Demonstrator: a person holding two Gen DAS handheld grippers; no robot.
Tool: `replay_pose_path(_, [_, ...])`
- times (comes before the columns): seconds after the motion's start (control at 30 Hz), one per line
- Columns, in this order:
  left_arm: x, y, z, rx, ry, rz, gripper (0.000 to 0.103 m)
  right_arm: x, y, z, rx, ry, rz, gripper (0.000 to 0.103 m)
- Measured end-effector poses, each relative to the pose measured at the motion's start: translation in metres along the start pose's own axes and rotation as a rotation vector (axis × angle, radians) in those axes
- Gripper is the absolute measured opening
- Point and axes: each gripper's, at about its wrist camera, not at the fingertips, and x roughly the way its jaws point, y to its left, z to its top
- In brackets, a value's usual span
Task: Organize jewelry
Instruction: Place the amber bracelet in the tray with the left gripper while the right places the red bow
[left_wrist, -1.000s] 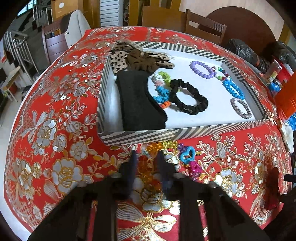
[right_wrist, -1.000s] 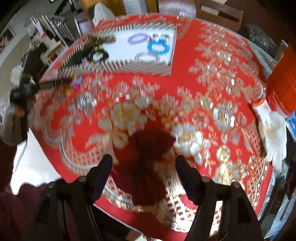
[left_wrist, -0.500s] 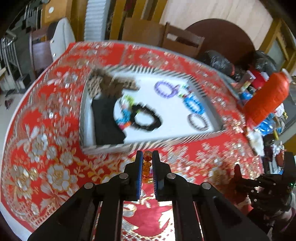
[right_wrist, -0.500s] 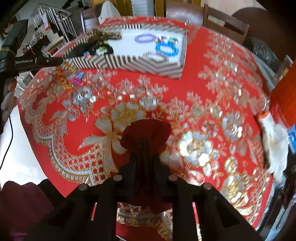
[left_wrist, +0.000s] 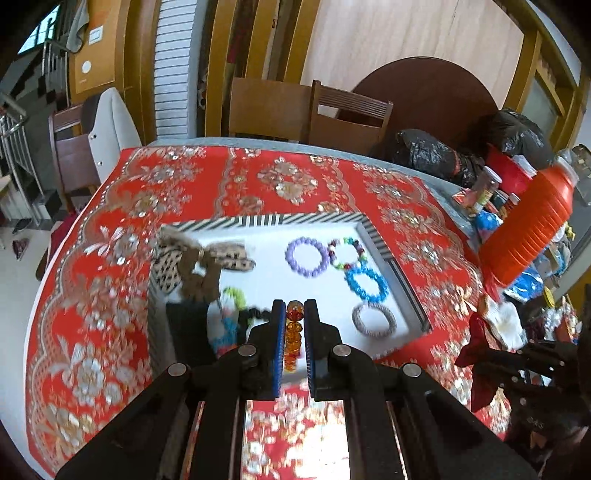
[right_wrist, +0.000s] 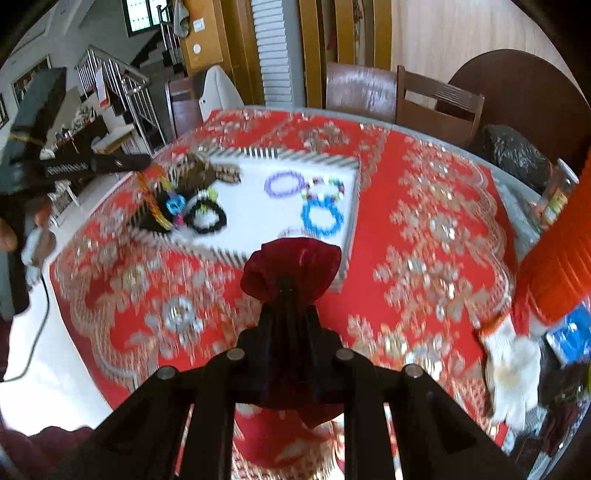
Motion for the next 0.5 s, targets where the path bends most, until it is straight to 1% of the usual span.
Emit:
replay_pose_path(0.2, [0.036, -0.006, 0.024, 0.014, 0.014, 0.038, 0.009, 0.026, 0.006, 0.037, 0.044, -0.025, 0.034, 0.016])
replay_pose_path(0.27, [0.051, -0.005, 0.031, 0.003, 0.021, 0.045, 0.009, 0.039, 0.006, 0.047, 0.067, -0.02, 0.039, 0.016])
replay_pose_path(0.37, [0.07, -0.002, 0.036, -0.014, 0.039, 0.05, 0.009, 0.058, 0.006, 0.059, 0.113, -0.01, 0.07, 0.016])
replay_pose_path(0.5, [0.092, 0.002, 0.04, -0.023, 0.062, 0.064, 0.009, 0.081, 0.009, 0.07, 0.138, 0.009, 0.074, 0.016])
